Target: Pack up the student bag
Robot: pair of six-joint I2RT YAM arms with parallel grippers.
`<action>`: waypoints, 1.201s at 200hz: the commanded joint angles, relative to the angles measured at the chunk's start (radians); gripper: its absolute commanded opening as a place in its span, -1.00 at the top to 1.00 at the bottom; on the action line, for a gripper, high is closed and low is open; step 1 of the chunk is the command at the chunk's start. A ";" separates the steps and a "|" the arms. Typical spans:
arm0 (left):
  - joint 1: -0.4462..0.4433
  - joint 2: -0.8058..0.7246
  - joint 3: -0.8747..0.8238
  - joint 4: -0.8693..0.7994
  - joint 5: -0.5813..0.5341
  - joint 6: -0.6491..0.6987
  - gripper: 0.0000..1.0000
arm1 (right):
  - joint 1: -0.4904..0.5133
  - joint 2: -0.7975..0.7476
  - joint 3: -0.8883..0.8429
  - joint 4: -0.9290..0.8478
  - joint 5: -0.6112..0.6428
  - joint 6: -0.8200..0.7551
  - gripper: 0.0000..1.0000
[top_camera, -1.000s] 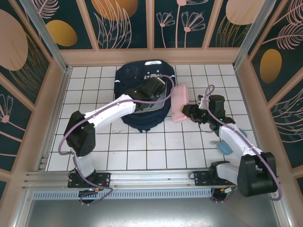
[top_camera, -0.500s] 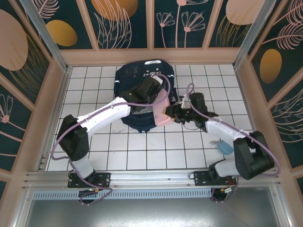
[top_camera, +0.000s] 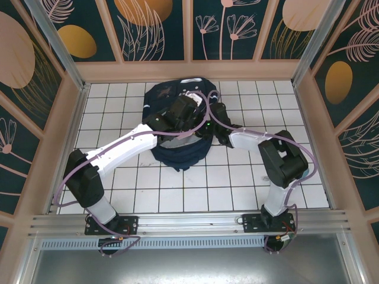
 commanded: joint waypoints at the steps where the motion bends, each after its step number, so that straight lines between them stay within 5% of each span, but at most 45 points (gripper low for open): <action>1: -0.017 -0.077 0.028 0.114 -0.015 -0.055 1.00 | 0.025 0.031 0.044 0.129 0.149 0.055 0.65; 87: -0.016 -0.043 0.083 0.083 -0.001 -0.084 1.00 | 0.056 0.241 0.151 0.335 0.379 0.072 0.58; 126: -0.017 -0.043 0.079 0.080 -0.001 -0.105 1.00 | 0.054 0.228 0.164 0.291 0.359 0.046 -0.23; 145: -0.016 -0.039 0.086 0.080 -0.004 -0.108 1.00 | 0.052 0.172 0.133 0.210 0.332 0.033 -0.47; 198: -0.016 -0.014 0.122 0.082 -0.015 -0.113 1.00 | 0.043 -0.001 0.024 0.018 0.270 -0.012 -0.43; 240: -0.017 0.005 0.128 0.087 0.000 -0.115 1.00 | 0.029 -0.127 -0.155 0.121 0.121 0.064 -0.29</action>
